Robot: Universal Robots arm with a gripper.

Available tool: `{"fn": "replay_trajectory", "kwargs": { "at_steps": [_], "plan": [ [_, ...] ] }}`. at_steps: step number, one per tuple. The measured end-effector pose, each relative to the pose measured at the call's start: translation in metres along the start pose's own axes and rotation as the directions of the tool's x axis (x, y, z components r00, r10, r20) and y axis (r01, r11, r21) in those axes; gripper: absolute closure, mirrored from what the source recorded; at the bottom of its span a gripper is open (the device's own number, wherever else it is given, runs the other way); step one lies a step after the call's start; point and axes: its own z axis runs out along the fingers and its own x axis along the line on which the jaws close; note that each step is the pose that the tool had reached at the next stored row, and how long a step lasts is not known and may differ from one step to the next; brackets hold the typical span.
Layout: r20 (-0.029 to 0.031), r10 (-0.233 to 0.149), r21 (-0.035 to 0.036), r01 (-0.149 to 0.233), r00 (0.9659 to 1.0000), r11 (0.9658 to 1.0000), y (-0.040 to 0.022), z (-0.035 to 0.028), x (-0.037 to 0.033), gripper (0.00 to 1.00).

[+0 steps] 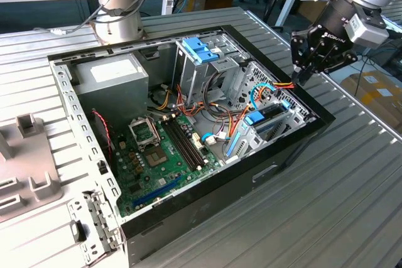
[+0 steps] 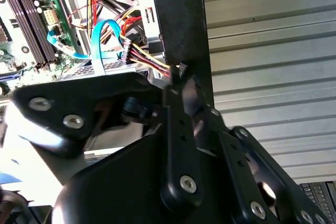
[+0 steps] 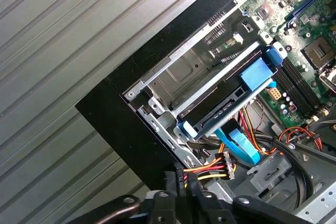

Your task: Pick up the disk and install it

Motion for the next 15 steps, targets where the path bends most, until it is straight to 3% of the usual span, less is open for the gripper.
{"fn": "replay_trajectory", "kwargs": {
  "at_steps": [3,4,6,10,15],
  "plan": [
    [0.0000,0.000,0.0000,0.000,1.0000,1.0000,0.0000,0.0000,0.0000,0.64],
    [0.0000,0.000,0.0000,0.000,1.0000,1.0000,0.0000,0.0001,0.0000,0.58],
    [0.0007,-0.010,-0.0005,0.010,0.9999,0.9999,0.0001,0.0009,0.0000,0.58],
    [0.0040,-0.074,-0.0038,0.074,0.9972,0.9972,0.0000,0.0030,0.0005,0.58],
    [0.0038,-0.074,-0.0043,0.074,0.9973,0.9973,-0.0014,0.0092,0.0027,0.58]
  ]
}}
